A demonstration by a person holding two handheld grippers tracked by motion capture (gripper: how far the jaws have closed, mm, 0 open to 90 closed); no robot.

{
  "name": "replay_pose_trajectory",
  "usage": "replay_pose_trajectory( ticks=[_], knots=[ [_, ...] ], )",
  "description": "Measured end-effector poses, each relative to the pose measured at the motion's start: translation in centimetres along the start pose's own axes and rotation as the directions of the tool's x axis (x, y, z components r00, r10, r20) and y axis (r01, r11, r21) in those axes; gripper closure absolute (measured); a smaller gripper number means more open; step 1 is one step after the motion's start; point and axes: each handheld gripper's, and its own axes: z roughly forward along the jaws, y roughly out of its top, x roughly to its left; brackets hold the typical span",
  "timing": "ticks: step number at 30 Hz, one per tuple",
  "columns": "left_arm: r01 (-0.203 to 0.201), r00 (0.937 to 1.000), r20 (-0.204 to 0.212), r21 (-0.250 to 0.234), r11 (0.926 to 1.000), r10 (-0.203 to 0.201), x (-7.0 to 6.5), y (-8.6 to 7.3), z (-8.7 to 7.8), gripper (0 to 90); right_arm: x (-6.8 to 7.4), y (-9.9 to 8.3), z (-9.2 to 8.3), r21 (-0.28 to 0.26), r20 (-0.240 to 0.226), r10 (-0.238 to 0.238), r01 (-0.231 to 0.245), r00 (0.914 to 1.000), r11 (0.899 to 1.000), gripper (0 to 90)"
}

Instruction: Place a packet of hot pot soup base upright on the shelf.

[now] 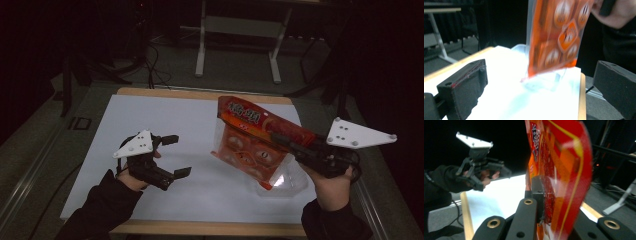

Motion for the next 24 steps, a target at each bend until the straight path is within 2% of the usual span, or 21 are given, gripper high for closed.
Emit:
replay_pose_trajectory(
  ticks=[5, 9, 12, 15, 19, 24],
  knots=[
    [0.04, 0.9991, -0.011, 0.023, 0.9989, -0.04, 0.2, -1.6, -0.4, 0.0, -0.9, 0.7, -1.6, -0.016, 0.057, 0.0, 0.001, 0.9984, 1.0, 90.0],
    [0.051, 0.9983, -0.029, 0.027, 0.9983, -0.051, 0.3, -3.0, -0.7, 0.1, -1.7, 0.9, -3.1, -0.029, 0.113, 0.005, -0.001, 0.9935, 1.0, 90.0],
    [0.054, 0.9968, -0.059, 0.018, 0.9984, -0.053, 0.2, -4.0, -1.0, 0.1, -2.4, 0.9, -4.1, -0.028, 0.15, 0.01, -0.006, 0.9886, 1.0, 90.0],
    [0.069, 0.9949, -0.074, 0.006, 0.9976, -0.068, 0.1, -4.9, -1.2, 0.1, -3.2, 0.5, -4.9, -0.022, 0.184, 0.027, -0.024, 0.9825, 0.999, 90.0],
    [0.059, 0.9941, -0.092, 0.022, 0.998, -0.056, -0.1, -6.4, -1.1, 0.1, -4.3, -0.3, -5.8, -0.015, 0.221, 0.041, -0.038, 0.9745, 0.999, 90.0],
    [0.077, 0.9926, -0.097, 0.039, 0.9963, -0.073, -0.2, -8.2, -0.9, 0.1, -5.3, -1.4, -6.4, -0.01, 0.251, 0.062, -0.061, 0.9661, 0.998, 90.0]
  ],
)
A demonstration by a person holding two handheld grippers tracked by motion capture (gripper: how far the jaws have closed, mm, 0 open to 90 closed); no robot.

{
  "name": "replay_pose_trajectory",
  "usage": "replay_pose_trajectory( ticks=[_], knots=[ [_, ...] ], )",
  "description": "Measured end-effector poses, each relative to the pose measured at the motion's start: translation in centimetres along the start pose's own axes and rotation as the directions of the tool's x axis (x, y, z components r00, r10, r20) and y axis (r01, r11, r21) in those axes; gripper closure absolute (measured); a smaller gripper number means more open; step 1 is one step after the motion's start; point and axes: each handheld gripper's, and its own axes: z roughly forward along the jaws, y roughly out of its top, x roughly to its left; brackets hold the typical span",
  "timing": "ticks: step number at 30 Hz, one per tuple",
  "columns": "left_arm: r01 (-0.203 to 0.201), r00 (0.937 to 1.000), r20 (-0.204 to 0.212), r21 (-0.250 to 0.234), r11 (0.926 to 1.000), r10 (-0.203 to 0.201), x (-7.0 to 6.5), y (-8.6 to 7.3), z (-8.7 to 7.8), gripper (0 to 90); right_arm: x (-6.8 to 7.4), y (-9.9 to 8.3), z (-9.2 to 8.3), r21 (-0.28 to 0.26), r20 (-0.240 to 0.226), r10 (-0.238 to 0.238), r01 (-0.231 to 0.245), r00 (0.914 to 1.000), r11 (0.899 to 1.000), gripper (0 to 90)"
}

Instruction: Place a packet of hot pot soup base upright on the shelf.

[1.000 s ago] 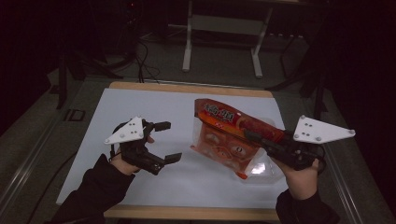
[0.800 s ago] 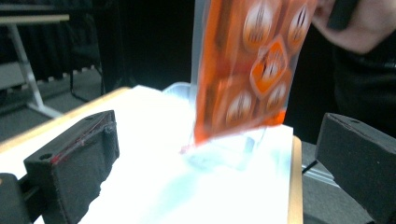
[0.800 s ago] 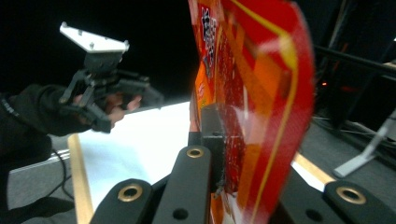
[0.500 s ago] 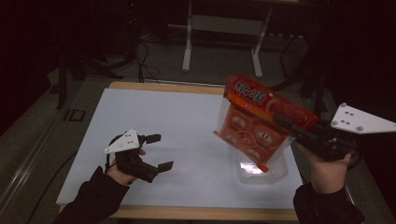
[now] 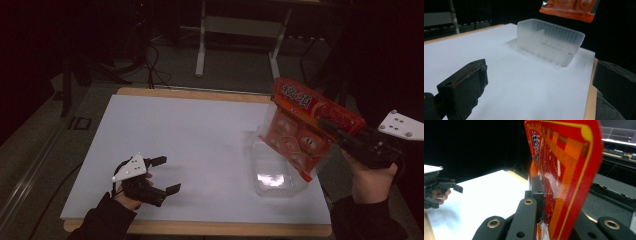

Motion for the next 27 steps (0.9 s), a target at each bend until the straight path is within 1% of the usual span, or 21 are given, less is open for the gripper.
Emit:
replay_pose_trajectory(
  ticks=[5, 8, 10, 12, 18, 23, 27],
  knots=[
    [-0.007, 0.9999, -0.015, 0.02, 0.9998, 0.007, -0.1, -1.2, 0.1, 0.1, -1.1, -1.5, 0.3, 0.014, 0.009, 0.042, -0.042, 0.9991, 0.999, 90.0],
    [0.006, 0.9998, -0.021, 0.014, 0.9999, -0.006, -0.1, -1.8, 0.0, 0.1, -1.4, -2.4, 0.8, 0.027, 0.018, 0.056, -0.057, 0.9982, 0.998, 90.0],
    [0.012, 0.9997, -0.02, 0.016, 0.9998, -0.012, 0.0, -2.0, -0.1, 0.1, -1.7, -3.0, 1.2, 0.035, 0.015, 0.067, -0.067, 0.9976, 0.997, 90.0],
    [0.008, 0.9996, -0.028, 0.02, 0.9998, -0.008, 0.1, -2.1, -0.1, 0.1, -1.9, -3.7, 1.7, 0.035, 0.015, 0.066, -0.067, 0.9977, 0.997, 90.0],
    [0.014, 0.9989, -0.045, -0.001, 0.9999, -0.014, 0.4, -2.2, -0.3, 0.1, -2.5, -5.5, 2.7, 0.05, 0.008, 0.093, -0.093, 0.9956, 0.994, 90.0],
    [0.026, 0.9987, -0.043, 0.005, 0.9997, -0.025, 0.6, -2.3, -0.3, 0.1, -2.6, -6.9, 3.2, 0.07, -0.001, 0.12, -0.119, 0.9928, 0.99, 90.0],
    [0.025, 0.9988, -0.043, 0.003, 0.9997, -0.025, 0.7, -2.4, -0.2, 0.1, -2.4, -7.9, 3.6, 0.081, -0.005, 0.132, -0.131, 0.9912, 0.988, 90.0]
  ],
)
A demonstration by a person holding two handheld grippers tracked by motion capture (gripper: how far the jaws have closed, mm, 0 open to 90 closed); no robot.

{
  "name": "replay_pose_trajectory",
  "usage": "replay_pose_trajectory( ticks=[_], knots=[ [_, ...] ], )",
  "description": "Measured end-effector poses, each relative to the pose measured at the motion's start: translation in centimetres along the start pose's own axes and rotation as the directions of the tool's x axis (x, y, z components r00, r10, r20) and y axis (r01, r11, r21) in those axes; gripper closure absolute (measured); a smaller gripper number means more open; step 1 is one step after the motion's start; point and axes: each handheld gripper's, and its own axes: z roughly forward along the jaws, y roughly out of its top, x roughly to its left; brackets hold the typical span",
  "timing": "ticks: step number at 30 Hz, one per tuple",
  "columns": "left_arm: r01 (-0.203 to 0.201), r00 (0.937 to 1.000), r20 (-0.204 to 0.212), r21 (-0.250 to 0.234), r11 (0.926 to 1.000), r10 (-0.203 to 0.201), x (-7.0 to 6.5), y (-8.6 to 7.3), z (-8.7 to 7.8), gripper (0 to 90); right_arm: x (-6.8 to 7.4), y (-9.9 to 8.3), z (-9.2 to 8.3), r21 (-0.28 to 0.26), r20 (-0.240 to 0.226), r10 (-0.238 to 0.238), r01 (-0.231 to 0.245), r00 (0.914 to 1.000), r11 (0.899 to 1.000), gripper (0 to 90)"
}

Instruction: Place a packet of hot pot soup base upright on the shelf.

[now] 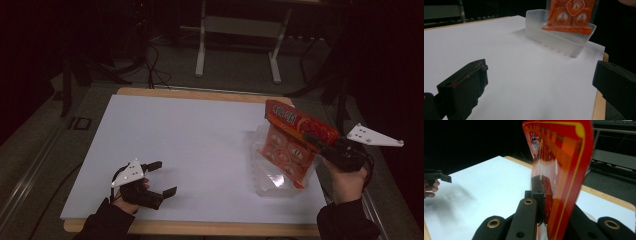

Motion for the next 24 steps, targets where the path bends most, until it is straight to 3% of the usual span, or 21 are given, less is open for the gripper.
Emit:
replay_pose_trajectory(
  ticks=[11, 24],
  knots=[
    [0.005, 1.0, -0.008, -0.007, 1.0, -0.005, 0.2, -0.1, -0.1, 0.2, 0.1, -2.3, 1.8, 0.042, -0.024, 0.037, -0.036, 0.999, 0.998, 90.0],
    [0.012, 0.9999, 0.005, -0.006, 0.9999, -0.012, 0.2, -0.2, 0.1, 0.1, -1.1, -3.9, 1.6, 0.043, 0.013, 0.076, -0.077, 0.997, 0.996, 90.0]
  ],
)
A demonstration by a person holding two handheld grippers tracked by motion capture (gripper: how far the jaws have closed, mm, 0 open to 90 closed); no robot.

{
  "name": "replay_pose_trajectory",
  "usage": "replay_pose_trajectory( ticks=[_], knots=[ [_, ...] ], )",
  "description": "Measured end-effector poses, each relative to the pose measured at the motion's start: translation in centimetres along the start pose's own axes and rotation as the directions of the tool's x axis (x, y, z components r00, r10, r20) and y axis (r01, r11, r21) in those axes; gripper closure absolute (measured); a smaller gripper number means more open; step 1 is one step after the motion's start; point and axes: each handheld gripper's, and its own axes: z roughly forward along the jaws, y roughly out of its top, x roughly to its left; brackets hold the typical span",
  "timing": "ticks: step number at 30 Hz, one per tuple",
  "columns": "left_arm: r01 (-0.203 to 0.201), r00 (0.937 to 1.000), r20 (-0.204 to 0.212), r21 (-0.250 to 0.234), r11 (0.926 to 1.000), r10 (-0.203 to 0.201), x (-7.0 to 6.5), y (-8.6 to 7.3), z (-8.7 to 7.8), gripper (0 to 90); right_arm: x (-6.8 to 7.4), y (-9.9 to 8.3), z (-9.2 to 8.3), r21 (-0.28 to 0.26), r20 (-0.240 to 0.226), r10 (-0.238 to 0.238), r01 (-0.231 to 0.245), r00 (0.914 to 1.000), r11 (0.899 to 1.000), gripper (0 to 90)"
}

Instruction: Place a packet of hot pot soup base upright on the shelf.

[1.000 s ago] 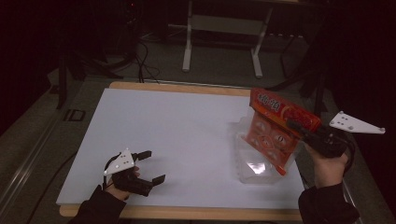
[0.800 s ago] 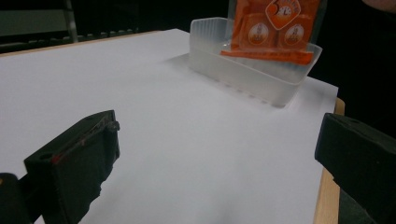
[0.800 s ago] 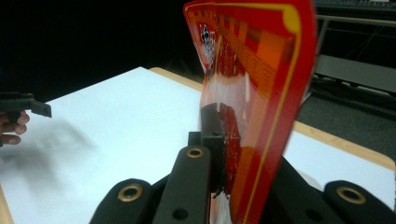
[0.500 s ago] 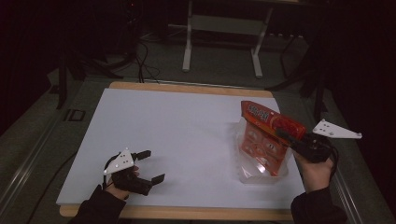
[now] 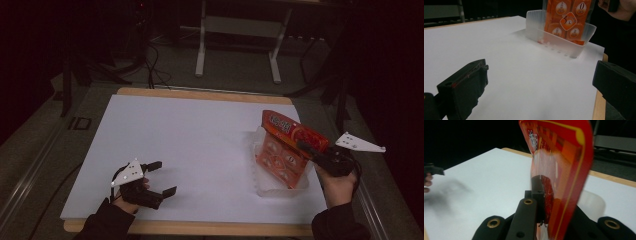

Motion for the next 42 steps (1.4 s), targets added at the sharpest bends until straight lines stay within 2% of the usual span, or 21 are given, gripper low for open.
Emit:
replay_pose_trajectory(
  ticks=[3, 8, 16, 18, 19, 22, 26, 29, 31, 33, 36, 38, 40, 42],
  knots=[
    [0.001, 1.0, 0.002, 0.005, 1.0, -0.001, 0.0, 0.0, 0.1, 0.1, -0.3, -0.1, 0.0, -0.004, 0.011, 0.001, -0.001, 0.9999, 1.0, 90.0],
    [-0.007, 1.0, 0.006, 0.004, 1.0, 0.007, -0.1, -0.1, 0.2, 0.1, -1.0, -0.1, 0.1, -0.007, 0.026, 0.029, -0.029, 0.9992, 1.0, 90.0],
    [-0.004, 1.0, 0.006, 0.002, 1.0, 0.004, 0.0, -0.1, 0.1, 0.1, -2.6, -0.5, 0.1, -0.019, 0.077, 0.06, -0.058, 0.9952, 0.998, 90.0],
    [-0.003, 1.0, 0.006, -0.001, 1.0, 0.003, 0.0, 0.0, 0.0, 0.1, -2.8, -0.7, 0.3, 0.011, 0.105, 0.053, -0.054, 0.9931, 0.998, 90.0],
    [-0.003, 1.0, 0.007, -0.003, 1.0, 0.003, 0.0, 0.0, 0.0, 0.1, -3.0, -1.0, 0.2, 0.004, 0.11, 0.06, -0.06, 0.9921, 0.998, 90.0],
    [0.001, 1.0, 0.008, -0.009, 1.0, -0.001, 0.0, 0.0, -0.1, 0.1, -3.9, -1.8, -0.2, 0.002, 0.117, 0.095, -0.096, 0.9886, 0.995, 89.9],
    [0.003, 1.0, 0.009, -0.01, 0.9999, -0.003, 0.0, 0.0, 0.0, 0.1, -4.5, -2.5, -0.6, -0.003, 0.125, 0.118, -0.118, 0.9851, 0.993, 89.7],
    [0.0, 0.9999, 0.011, -0.007, 1.0, 0.0, 0.0, 0.0, 0.0, 0.1, -4.5, -2.5, -0.5, 0.0, 0.138, 0.105, -0.106, 0.9849, 0.994, 89.5],
    [-0.001, 0.9999, 0.012, -0.007, 1.0, 0.001, 0.0, 0.0, 0.0, 0.1, -4.6, -2.5, -0.5, 0.002, 0.136, 0.113, -0.114, 0.9843, 0.993, 88.5],
    [0.002, 0.9999, 0.013, -0.011, 0.9999, -0.002, 0.0, 0.0, 0.0, 0.1, -4.6, -2.4, -0.5, 0.006, 0.153, 0.117, -0.119, 0.9813, 0.993, 79.7],
    [0.005, 0.9999, 0.014, -0.012, 0.9999, -0.005, 0.0, 0.0, -0.1, 0.1, -4.2, -2.4, -0.3, 0.02, 0.186, 0.103, -0.108, 0.9772, 0.994, 55.2],
    [0.003, 0.9999, 0.014, -0.01, 0.9999, -0.003, 0.0, -0.1, 0.0, 0.1, -4.0, -2.4, -0.2, 0.035, 0.199, 0.106, -0.116, 0.9742, 0.993, 45.1],
    [0.002, 0.9998, 0.018, -0.012, 0.9999, -0.002, -0.1, 0.0, 0.0, 0.1, -3.8, -2.4, -0.3, 0.03, 0.228, 0.094, -0.103, 0.969, 0.994, 33.7],
    [0.001, 0.9998, 0.019, -0.016, 0.9999, -0.001, -0.1, 0.0, 0.0, 0.1, -3.7, -2.4, -0.4, 0.012, 0.241, 0.11, -0.117, 0.9642, 0.993, 22.9]
  ],
)
